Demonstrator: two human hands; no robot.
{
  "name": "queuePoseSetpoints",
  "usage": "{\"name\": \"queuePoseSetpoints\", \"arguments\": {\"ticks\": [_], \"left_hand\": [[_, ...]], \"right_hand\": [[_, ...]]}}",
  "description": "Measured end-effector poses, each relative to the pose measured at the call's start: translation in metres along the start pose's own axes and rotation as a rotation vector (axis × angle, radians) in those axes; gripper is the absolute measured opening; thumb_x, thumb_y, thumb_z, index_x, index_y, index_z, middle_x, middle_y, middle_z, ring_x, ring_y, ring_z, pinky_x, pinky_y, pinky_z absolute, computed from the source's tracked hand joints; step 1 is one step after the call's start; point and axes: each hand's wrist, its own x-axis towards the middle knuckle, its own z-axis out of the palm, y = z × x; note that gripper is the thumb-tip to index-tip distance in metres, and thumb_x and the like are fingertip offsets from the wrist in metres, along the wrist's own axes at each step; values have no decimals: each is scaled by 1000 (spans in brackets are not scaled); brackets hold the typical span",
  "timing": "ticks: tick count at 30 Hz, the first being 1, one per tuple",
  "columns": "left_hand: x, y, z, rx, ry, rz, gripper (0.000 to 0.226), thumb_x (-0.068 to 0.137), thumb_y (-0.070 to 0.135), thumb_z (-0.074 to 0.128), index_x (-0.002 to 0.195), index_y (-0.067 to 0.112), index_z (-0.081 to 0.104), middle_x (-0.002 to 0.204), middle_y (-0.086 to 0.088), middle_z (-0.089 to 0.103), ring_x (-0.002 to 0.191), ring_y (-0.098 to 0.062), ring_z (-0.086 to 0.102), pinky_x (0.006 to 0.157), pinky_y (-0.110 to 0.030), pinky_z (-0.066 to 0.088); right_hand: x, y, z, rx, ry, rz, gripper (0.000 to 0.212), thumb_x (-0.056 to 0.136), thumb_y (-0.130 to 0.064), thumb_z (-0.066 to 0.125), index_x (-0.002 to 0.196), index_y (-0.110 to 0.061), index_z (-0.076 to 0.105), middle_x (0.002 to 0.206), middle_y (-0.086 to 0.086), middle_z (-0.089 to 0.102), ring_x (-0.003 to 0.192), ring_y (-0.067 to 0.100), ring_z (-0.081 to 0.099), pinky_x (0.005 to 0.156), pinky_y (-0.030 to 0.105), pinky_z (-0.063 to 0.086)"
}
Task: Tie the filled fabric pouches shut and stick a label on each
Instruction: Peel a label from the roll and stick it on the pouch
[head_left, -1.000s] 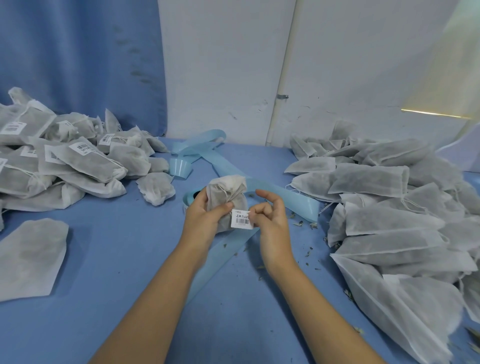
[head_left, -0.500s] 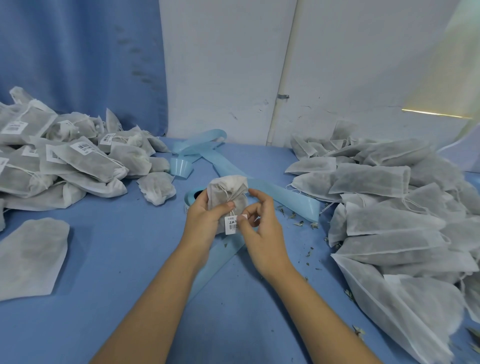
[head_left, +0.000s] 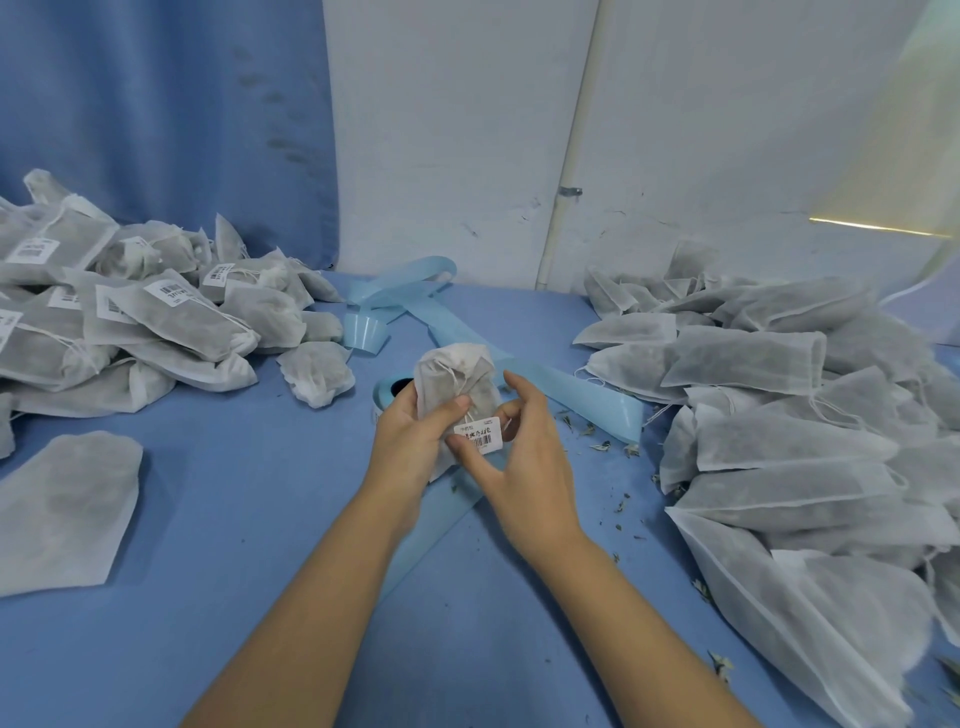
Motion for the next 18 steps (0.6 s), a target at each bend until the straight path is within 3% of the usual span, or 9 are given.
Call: {"name": "queuePoseSetpoints", "arguments": {"ticks": [3, 7, 11, 14, 18], "left_hand": [[0, 0, 0, -6, 4, 9, 21, 86, 4, 63, 102, 17, 67, 92, -3, 75, 84, -17, 71, 75, -29, 58], [1, 1, 0, -12, -2, 15, 21, 85, 3, 65, 101, 17, 67, 90, -3, 75, 82, -18, 71, 71, -31, 57], [1, 1, 0, -37, -8, -10, 22, 83, 4, 67, 101, 17, 68, 93, -6, 74, 85, -21, 71, 78, -38, 55], [-1, 2, -1, -68, -44, -32, 25, 82, 6, 68, 104, 16, 68, 99, -9, 74, 90, -25, 71, 76, -36, 55], [-3, 5, 0, -140, -85, -50, 30, 78, 8, 68, 108, 13, 66, 99, -8, 73, 90, -23, 70, 71, -31, 57]], "right_hand": [[-1, -2, 2, -28, 33, -18, 78, 79, -45, 74, 142, -23, 33, 104, -20, 45, 96, -1, 44, 76, 19, 37], [-3, 0, 3, 19, 61, -5, 85, 74, -43, 79, 141, -23, 32, 120, -16, 39, 106, 9, 47, 82, 23, 41], [-1, 1, 2, 254, 34, 103, 86, 71, -37, 83, 137, -32, 28, 128, -22, 39, 115, 5, 45, 98, 23, 40], [0, 1, 2, 527, -38, 250, 73, 75, -25, 82, 132, -29, 38, 113, -3, 61, 99, 5, 63, 86, 22, 51], [1, -1, -1, 659, -53, 278, 39, 79, -22, 78, 113, -19, 59, 100, -5, 70, 88, 4, 67, 71, 15, 50]]}}
